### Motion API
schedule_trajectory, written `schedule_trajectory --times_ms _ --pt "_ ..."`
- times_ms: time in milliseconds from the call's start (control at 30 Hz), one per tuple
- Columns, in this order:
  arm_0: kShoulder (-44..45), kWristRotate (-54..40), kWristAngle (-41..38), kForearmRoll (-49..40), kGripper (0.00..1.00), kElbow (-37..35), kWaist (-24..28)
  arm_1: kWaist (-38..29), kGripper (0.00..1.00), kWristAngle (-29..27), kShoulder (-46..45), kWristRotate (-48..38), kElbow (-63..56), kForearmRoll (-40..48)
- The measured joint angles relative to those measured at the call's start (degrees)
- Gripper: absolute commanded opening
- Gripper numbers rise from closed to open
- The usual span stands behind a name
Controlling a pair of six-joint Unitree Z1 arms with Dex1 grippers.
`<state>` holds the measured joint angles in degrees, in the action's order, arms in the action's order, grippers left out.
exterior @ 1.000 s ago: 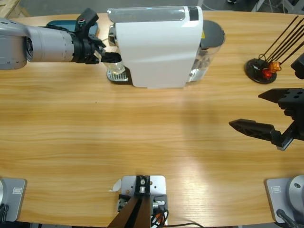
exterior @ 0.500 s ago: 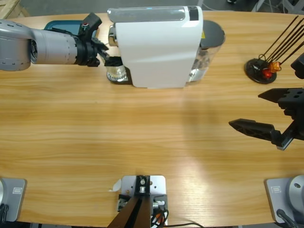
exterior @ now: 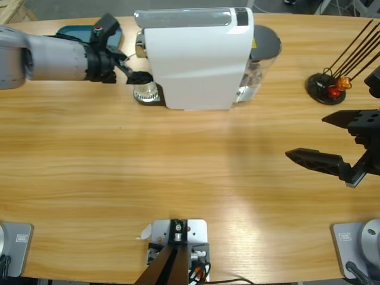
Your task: Pour coffee
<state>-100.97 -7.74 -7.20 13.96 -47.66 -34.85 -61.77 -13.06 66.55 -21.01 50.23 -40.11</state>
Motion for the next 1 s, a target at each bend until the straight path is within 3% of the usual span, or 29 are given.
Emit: schedule_trajectory --times_ms 300,500,733,833,867,933,1000 --pt "13.9 -0.5 -3.0 -15.1 0.985 0.3 -1.3 0.0 1.000 0.1 0.0 0.0 0.0 0.3" --pt "26.9 -0.5 2.4 -35.5 0.964 -1.4 -1.8 0.1 1.000 0.1 0.0 0.0 -0.1 0.3" --pt "35.3 1.7 6.8 -47.3 0.979 -3.2 -1.8 1.6 1.000 -8.2 -0.3 0.0 -0.1 0.6" --pt "37.5 2.8 6.8 -49.6 0.976 -3.5 -1.8 4.3 0.999 -7.7 -0.6 0.1 0.3 -0.6" --pt "38.2 3.0 6.9 -50.5 0.957 -3.6 -1.8 5.9 0.954 -5.9 -0.6 0.3 0.4 -1.2" --pt "39.9 3.1 7.4 -52.1 0.850 -3.7 -1.8 8.2 0.621 -2.4 -0.6 0.8 0.5 -1.9" --pt "42.0 3.2 7.7 -52.9 0.807 -3.7 -1.8 10.3 0.380 0.3 -0.4 1.9 0.9 -2.1"
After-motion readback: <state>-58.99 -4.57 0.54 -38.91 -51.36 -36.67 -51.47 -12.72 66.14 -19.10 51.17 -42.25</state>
